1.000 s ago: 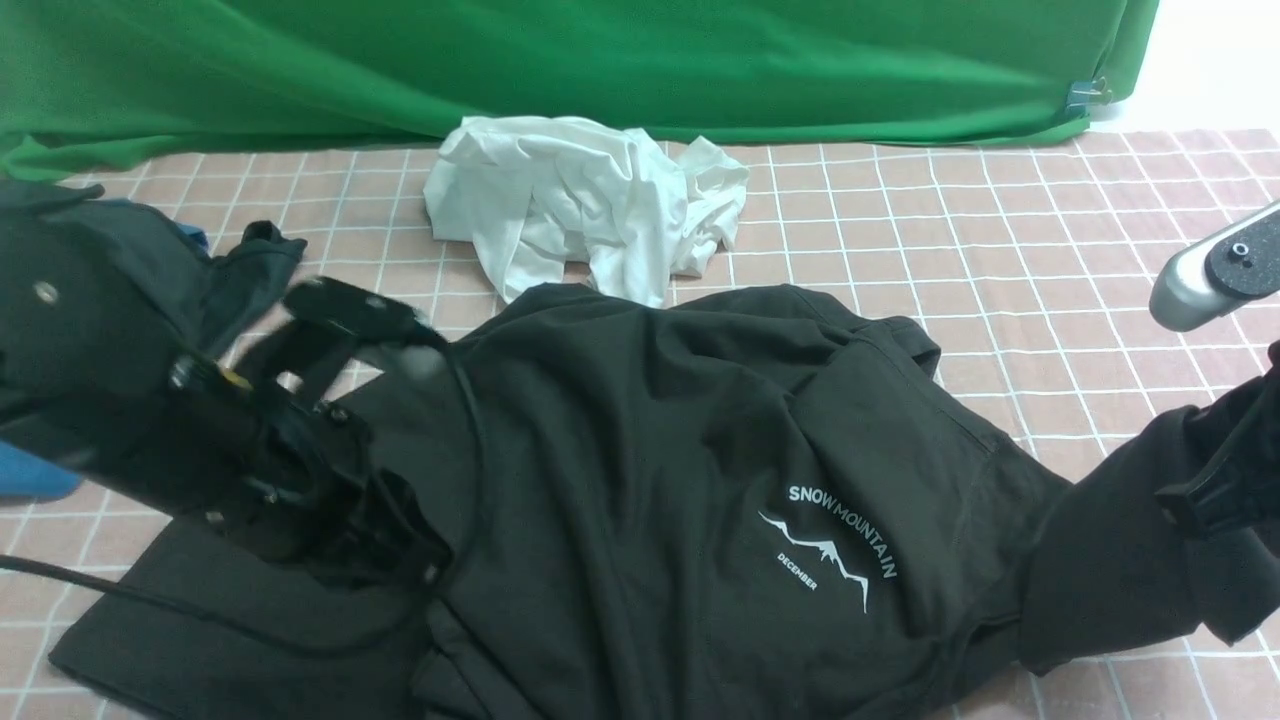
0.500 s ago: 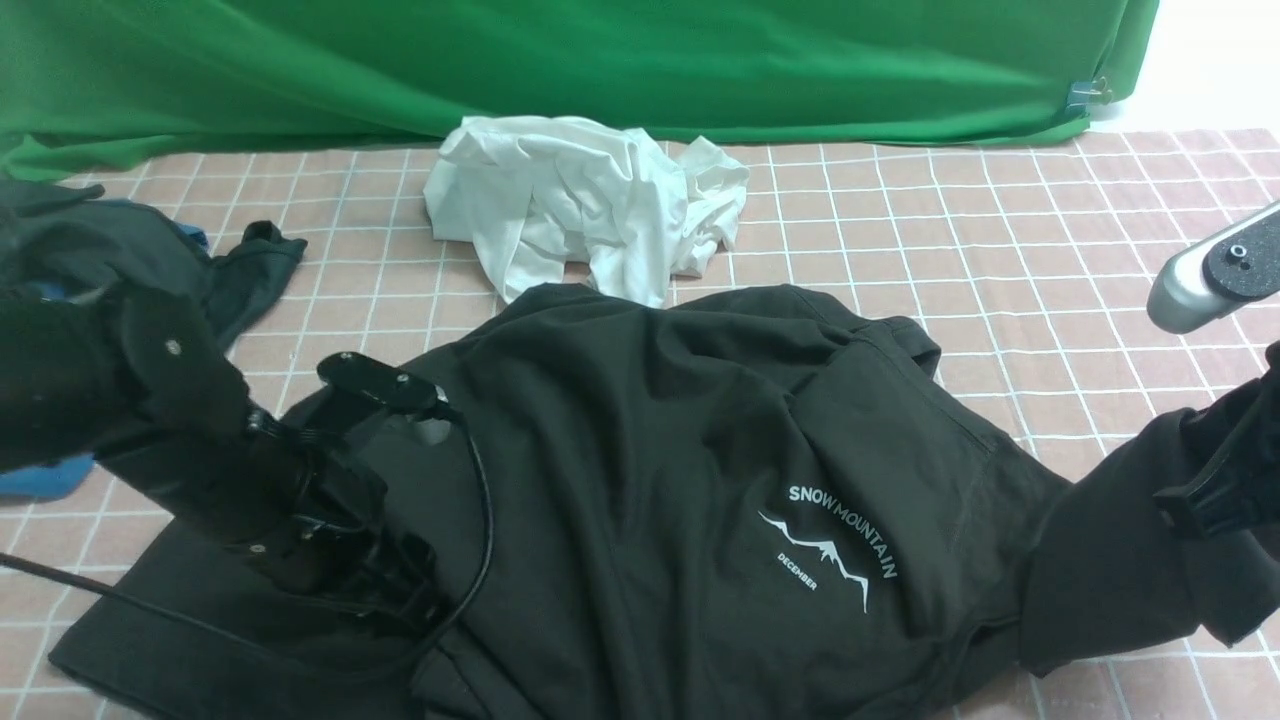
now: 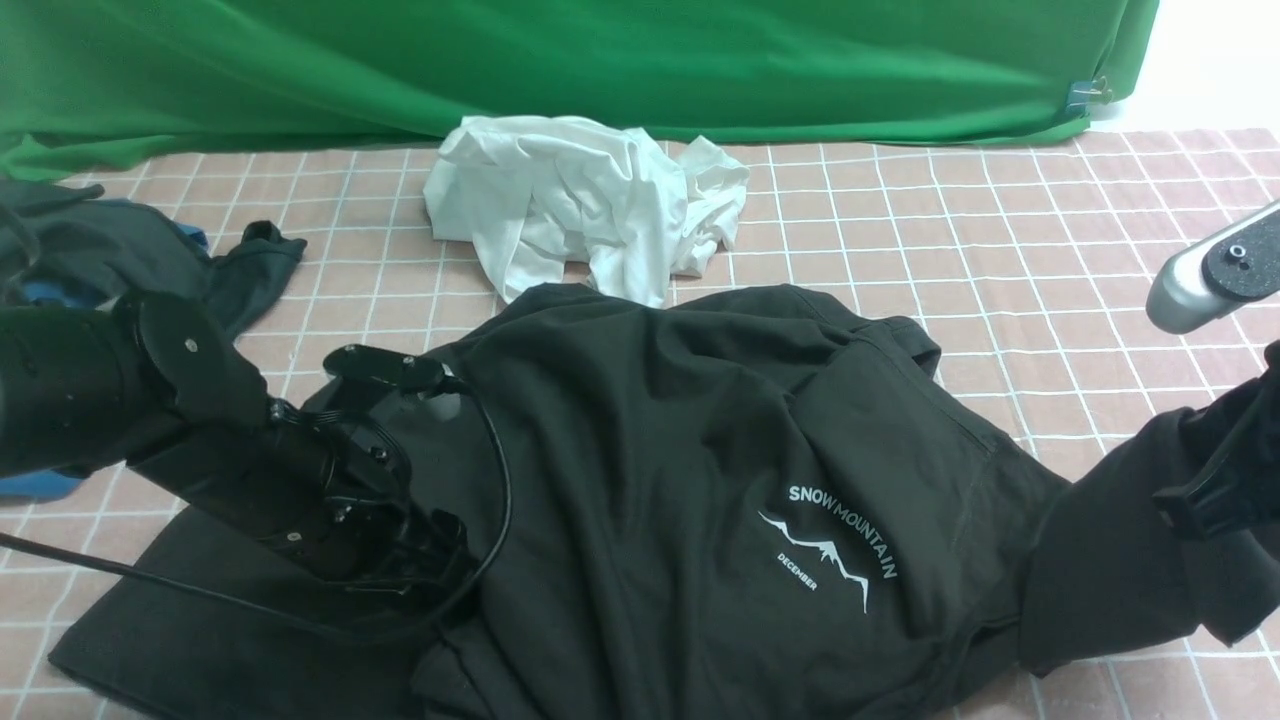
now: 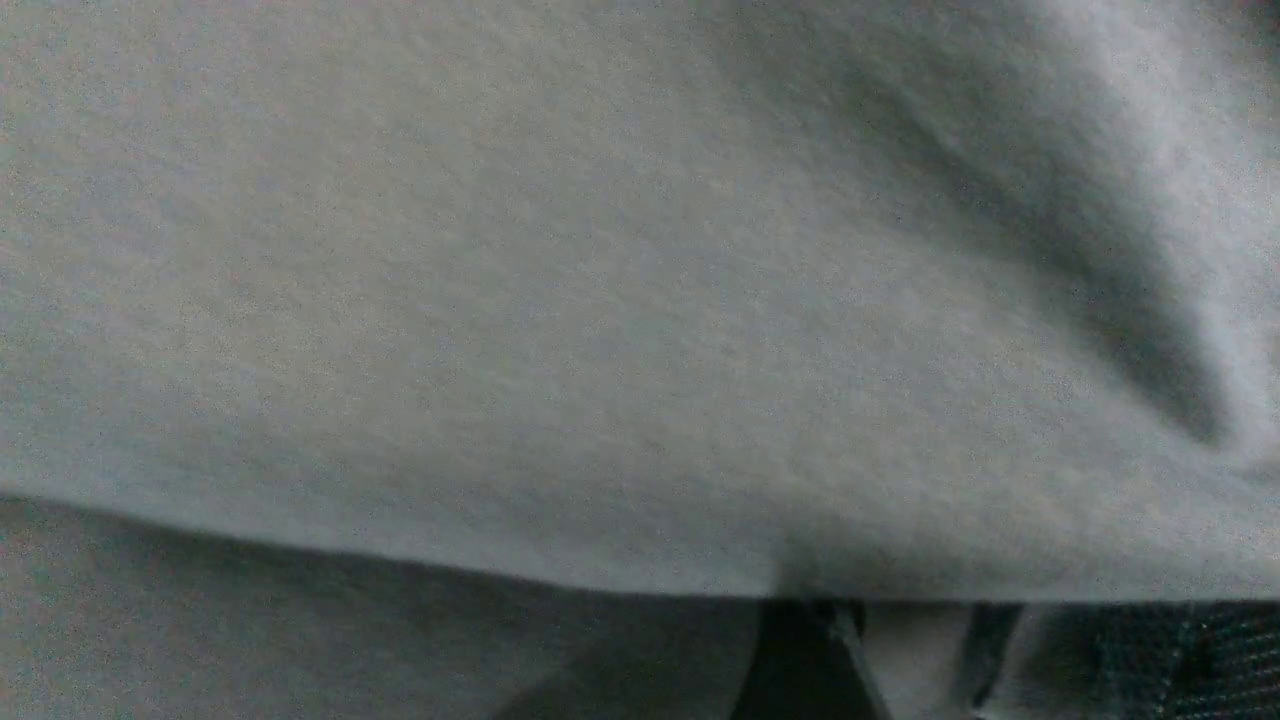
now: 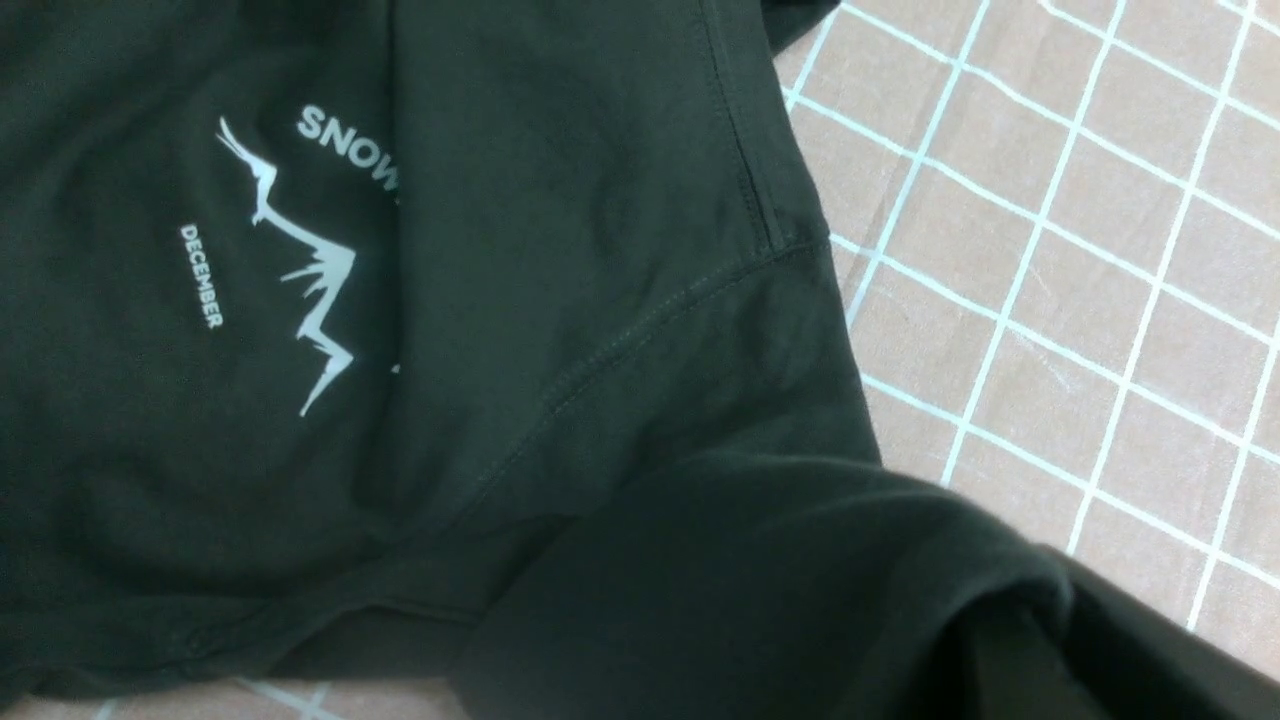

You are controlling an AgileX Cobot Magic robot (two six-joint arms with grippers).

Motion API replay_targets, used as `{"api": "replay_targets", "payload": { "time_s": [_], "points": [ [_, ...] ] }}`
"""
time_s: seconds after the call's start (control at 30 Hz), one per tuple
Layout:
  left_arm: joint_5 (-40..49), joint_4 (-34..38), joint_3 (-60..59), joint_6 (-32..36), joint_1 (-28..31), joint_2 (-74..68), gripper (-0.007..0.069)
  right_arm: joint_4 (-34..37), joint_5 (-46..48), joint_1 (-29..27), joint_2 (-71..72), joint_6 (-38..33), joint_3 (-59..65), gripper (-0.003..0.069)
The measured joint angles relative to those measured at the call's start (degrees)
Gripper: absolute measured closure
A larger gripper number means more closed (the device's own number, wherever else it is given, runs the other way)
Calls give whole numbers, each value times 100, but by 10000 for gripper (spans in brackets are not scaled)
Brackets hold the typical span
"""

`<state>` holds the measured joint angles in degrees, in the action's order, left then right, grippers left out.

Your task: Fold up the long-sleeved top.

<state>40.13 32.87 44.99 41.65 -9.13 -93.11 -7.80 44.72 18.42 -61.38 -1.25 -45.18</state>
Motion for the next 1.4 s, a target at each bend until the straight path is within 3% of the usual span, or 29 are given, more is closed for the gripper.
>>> {"api": "replay_targets", "payload": {
  "time_s": [0.4, 0.5, 0.63, 0.73, 1.03, 1.4],
  "points": [
    [335, 301, 0, 179, 0, -4, 240, 19, -18, 0, 0, 0, 0, 617],
    [430, 290, 0, 201, 0, -4, 319, 19, -18, 0, 0, 0, 0, 617],
    [555, 102, 7, 164, 0, -4, 510, 19, -18, 0, 0, 0, 0, 617],
    [851, -135, 99, -53, 0, 27, 581, 19, -18, 0, 0, 0, 0, 617],
    [1671, -1225, 325, -1408, 0, 1628, 589, 19, -18, 0, 0, -22, 7, 617],
    [2726, -1510, 324, -2078, 0, 3969, 589, 19, 87, 0, 0, -29, 20, 617]
  ]
}}
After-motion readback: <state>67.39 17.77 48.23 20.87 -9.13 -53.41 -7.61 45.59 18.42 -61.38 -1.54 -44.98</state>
